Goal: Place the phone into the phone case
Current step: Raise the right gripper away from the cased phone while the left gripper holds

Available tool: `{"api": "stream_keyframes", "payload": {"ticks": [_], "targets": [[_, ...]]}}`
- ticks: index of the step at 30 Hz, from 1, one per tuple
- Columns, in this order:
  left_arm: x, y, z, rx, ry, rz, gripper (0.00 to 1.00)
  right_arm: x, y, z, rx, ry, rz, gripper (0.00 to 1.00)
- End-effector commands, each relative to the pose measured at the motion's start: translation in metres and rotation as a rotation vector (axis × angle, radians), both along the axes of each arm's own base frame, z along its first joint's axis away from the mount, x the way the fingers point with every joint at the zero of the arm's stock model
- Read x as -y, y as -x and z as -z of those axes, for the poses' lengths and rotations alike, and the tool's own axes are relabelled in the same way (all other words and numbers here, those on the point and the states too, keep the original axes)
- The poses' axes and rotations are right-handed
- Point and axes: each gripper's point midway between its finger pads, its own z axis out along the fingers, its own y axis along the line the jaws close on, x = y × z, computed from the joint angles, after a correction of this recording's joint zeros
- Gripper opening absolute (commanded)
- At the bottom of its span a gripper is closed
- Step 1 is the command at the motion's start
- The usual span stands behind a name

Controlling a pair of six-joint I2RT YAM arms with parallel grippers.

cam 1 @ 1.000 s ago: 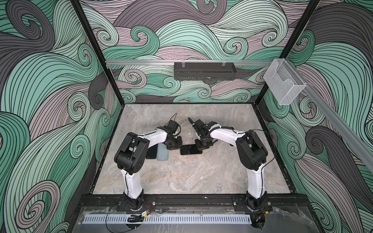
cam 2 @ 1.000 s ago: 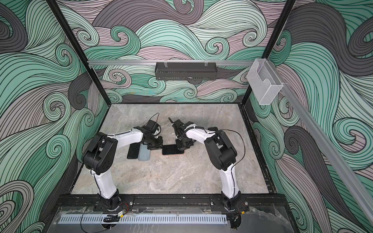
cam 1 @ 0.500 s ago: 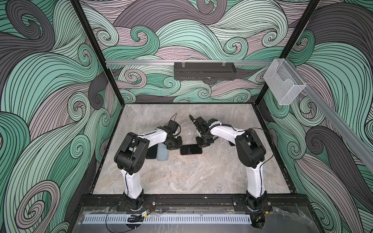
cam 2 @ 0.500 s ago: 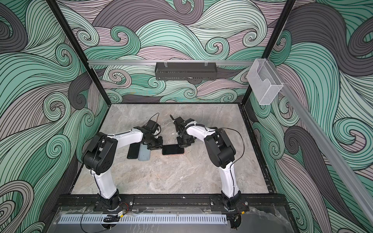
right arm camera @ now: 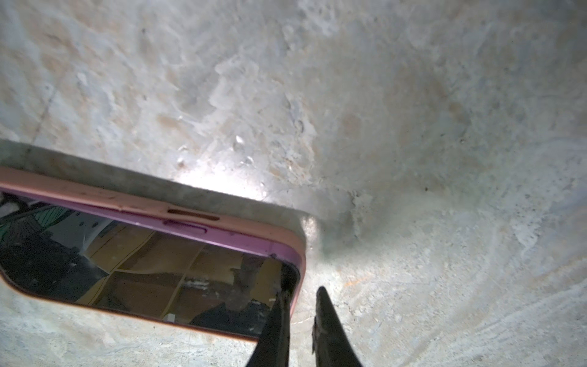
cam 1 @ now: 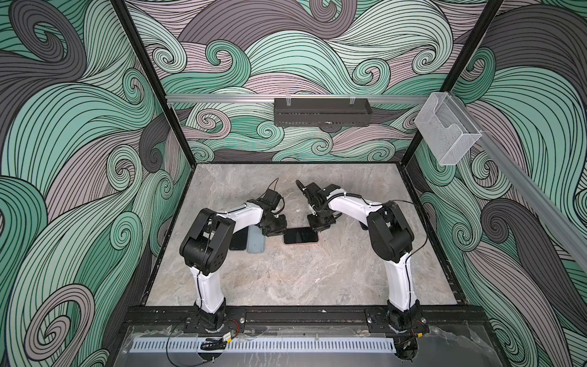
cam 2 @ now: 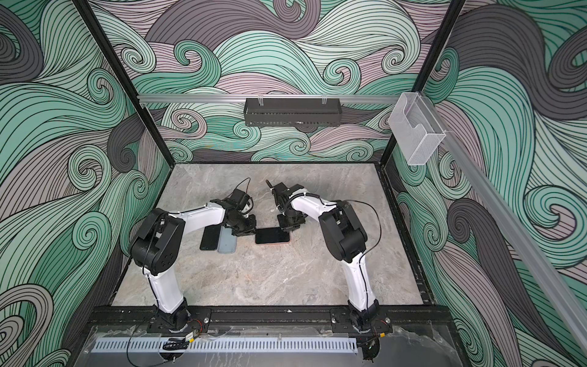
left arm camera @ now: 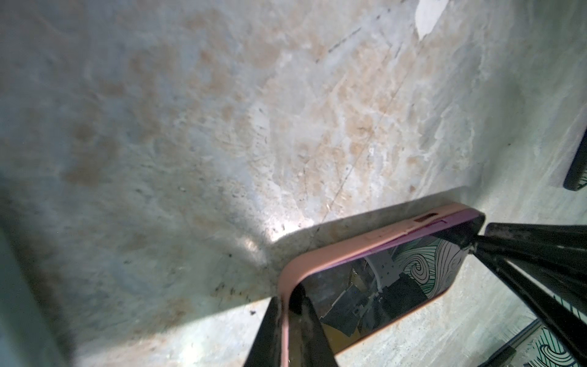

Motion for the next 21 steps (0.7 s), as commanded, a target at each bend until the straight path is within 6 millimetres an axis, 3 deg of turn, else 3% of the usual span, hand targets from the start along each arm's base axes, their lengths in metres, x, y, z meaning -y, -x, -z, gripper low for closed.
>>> {"api": "stream_keyframes", "payload": {"ticks": [1, 21], "targets": [[-0.0114, 0.0109, 0.0119, -0.043, -0.053, 0.003, 0.14, 0.0318, -0.0043, 0.0484, -0.023, 0.152, 0.018, 0.17], [-0.0123, 0.0109, 0.0133, -0.045, -0.056, 0.003, 0.14, 0.0264, -0.0142, 0.0482, -0.016, 0.147, 0.005, 0.17]]}}
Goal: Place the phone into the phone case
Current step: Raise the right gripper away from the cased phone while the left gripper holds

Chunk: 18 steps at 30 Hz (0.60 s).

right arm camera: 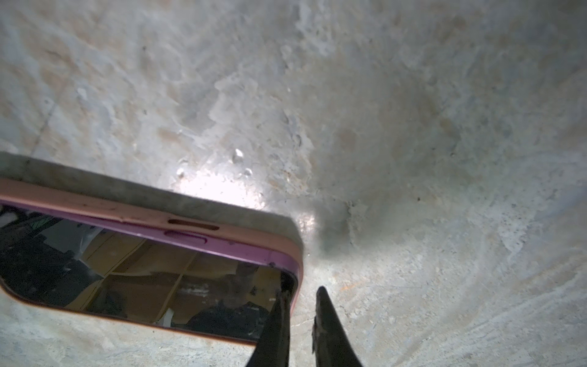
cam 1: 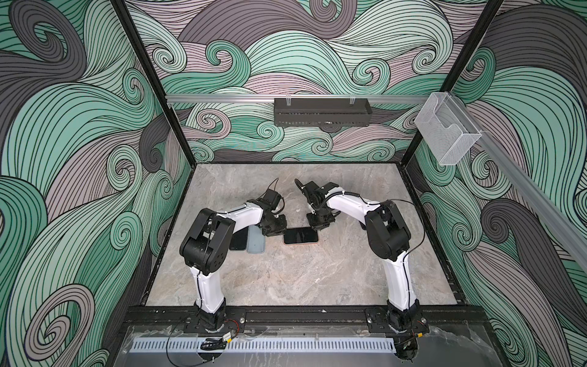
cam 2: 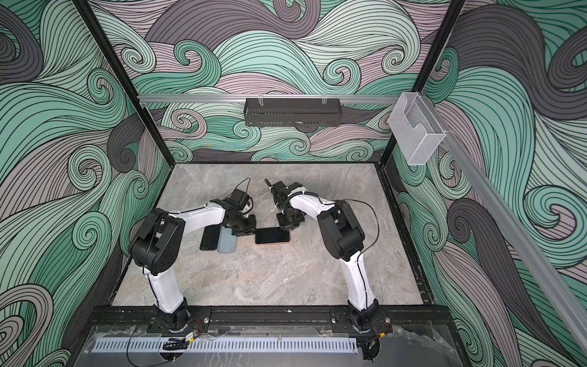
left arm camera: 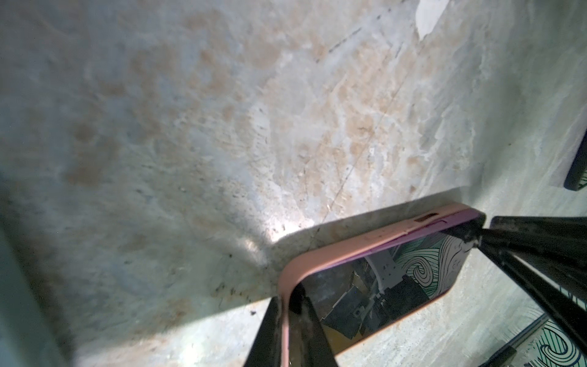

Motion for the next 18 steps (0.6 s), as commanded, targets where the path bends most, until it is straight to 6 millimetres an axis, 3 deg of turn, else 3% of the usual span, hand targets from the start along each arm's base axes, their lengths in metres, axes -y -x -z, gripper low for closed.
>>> {"api": "stream_keyframes", "payload": {"ticks": [1, 18], "targets": [[-0.012, 0.011, 0.013, -0.045, -0.055, 0.003, 0.14, 0.027, -0.007, 0.049, -0.019, 0.128, 0.012, 0.17], [-0.011, 0.010, 0.014, -0.047, -0.050, 0.002, 0.14, 0.032, 0.005, 0.048, -0.022, 0.132, 0.016, 0.17]]}}
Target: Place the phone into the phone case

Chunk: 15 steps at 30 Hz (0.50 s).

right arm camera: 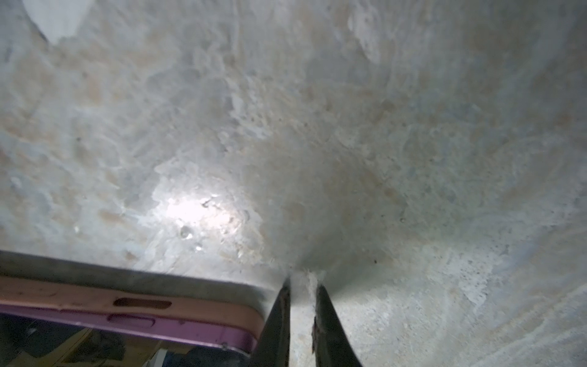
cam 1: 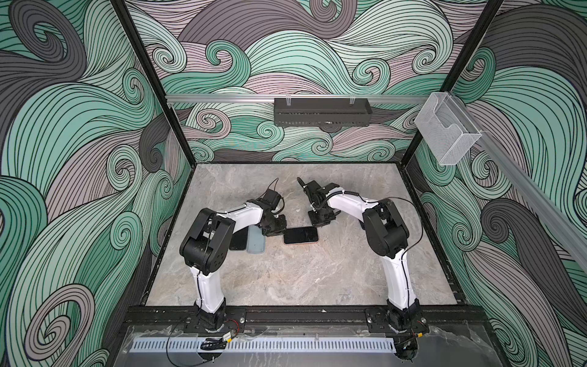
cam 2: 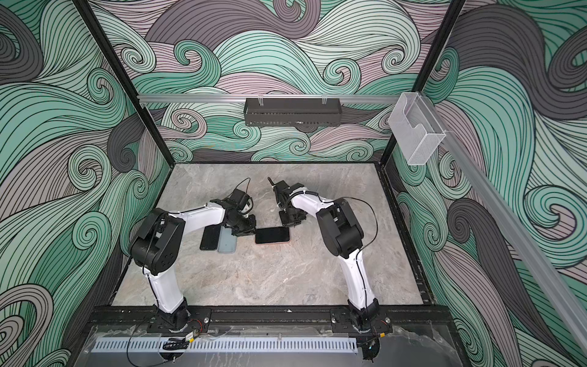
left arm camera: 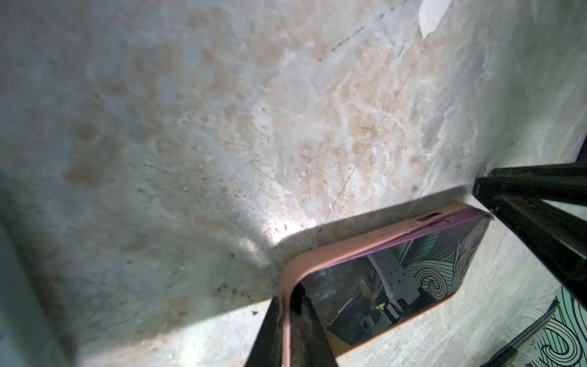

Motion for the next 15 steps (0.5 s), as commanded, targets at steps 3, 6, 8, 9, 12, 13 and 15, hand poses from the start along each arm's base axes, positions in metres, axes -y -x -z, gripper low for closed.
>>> {"api": "stream_keyframes", "payload": {"ticks": [3, 6, 8, 9, 12, 13, 15], "targets": [[-0.011, 0.010, 0.014, -0.047, -0.051, 0.000, 0.14, 0.019, 0.021, 0.024, -0.076, 0.089, -0.007, 0.17], [-0.012, 0.011, 0.014, -0.045, -0.052, 0.001, 0.14, 0.010, 0.012, 0.003, -0.026, 0.023, -0.018, 0.17], [-0.013, 0.012, 0.014, -0.046, -0.054, 0.000, 0.14, 0.001, 0.007, -0.016, 0.007, -0.040, -0.024, 0.17], [-0.013, 0.011, 0.013, -0.043, -0.053, 0.000, 0.14, -0.003, 0.004, -0.025, 0.023, -0.067, -0.024, 0.18], [-0.012, 0.011, 0.013, -0.043, -0.049, -0.002, 0.15, -0.011, 0.000, -0.048, 0.059, -0.121, -0.034, 0.20], [-0.011, 0.010, 0.013, -0.042, -0.047, -0.001, 0.15, -0.012, -0.001, -0.054, 0.072, -0.131, -0.035, 0.20], [-0.010, 0.009, 0.012, -0.041, -0.044, -0.001, 0.15, -0.014, -0.003, -0.065, 0.096, -0.144, -0.040, 0.20]]}}
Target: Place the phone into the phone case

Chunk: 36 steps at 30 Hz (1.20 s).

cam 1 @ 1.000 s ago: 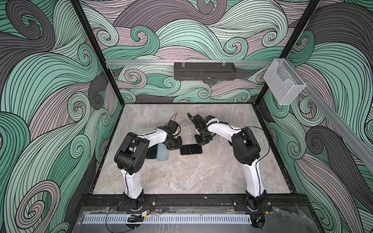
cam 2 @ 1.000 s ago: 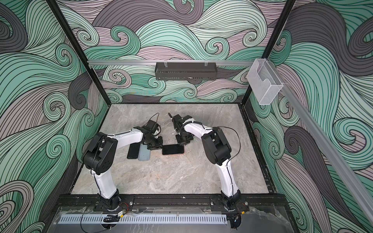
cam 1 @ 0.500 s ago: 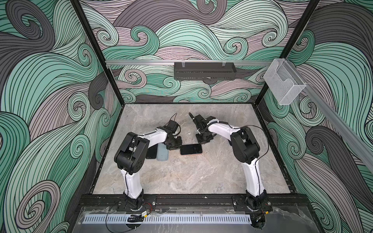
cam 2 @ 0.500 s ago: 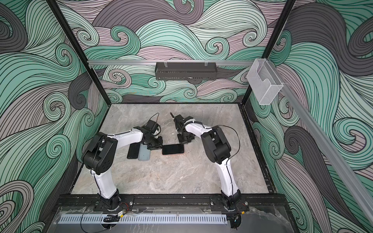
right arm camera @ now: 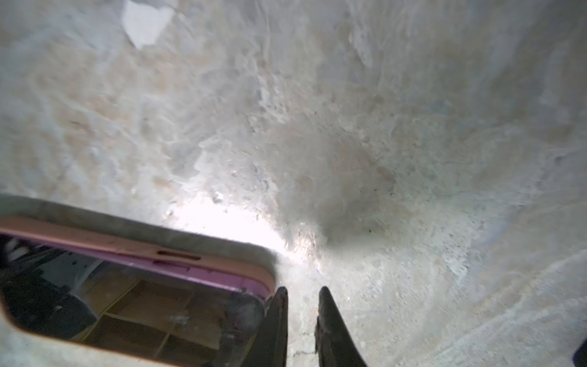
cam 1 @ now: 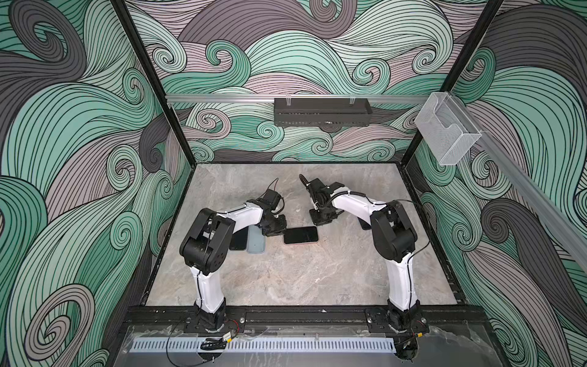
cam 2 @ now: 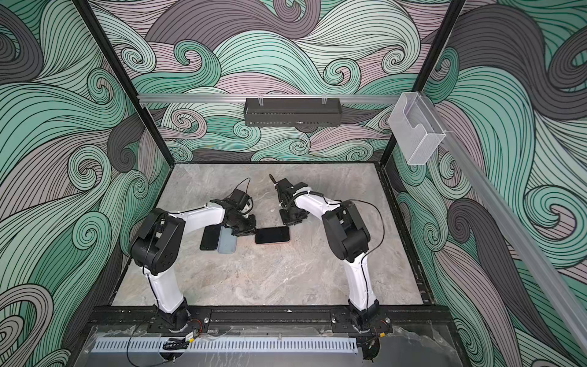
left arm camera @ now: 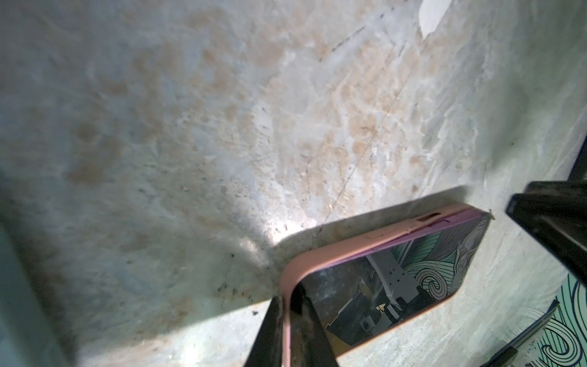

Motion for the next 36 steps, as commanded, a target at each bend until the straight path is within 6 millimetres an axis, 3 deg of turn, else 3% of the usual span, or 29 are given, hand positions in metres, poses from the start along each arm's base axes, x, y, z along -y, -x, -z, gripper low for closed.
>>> {"api": "stream_keyframes", "payload": {"ticks": [1, 6, 22, 36], "targets": [[-0.010, 0.009, 0.012, -0.040, -0.044, -0.001, 0.15, -0.006, -0.006, -0.034, 0.059, -0.055, -0.018, 0.20], [-0.009, 0.008, 0.013, -0.041, -0.040, -0.001, 0.15, -0.011, -0.006, -0.040, 0.059, -0.084, -0.025, 0.21], [-0.008, 0.007, 0.011, -0.038, -0.038, 0.003, 0.15, -0.009, 0.014, 0.013, -0.048, -0.046, -0.003, 0.20], [-0.009, 0.008, 0.013, -0.042, -0.041, 0.002, 0.15, -0.011, 0.017, 0.024, -0.061, -0.037, -0.006, 0.20]]}}
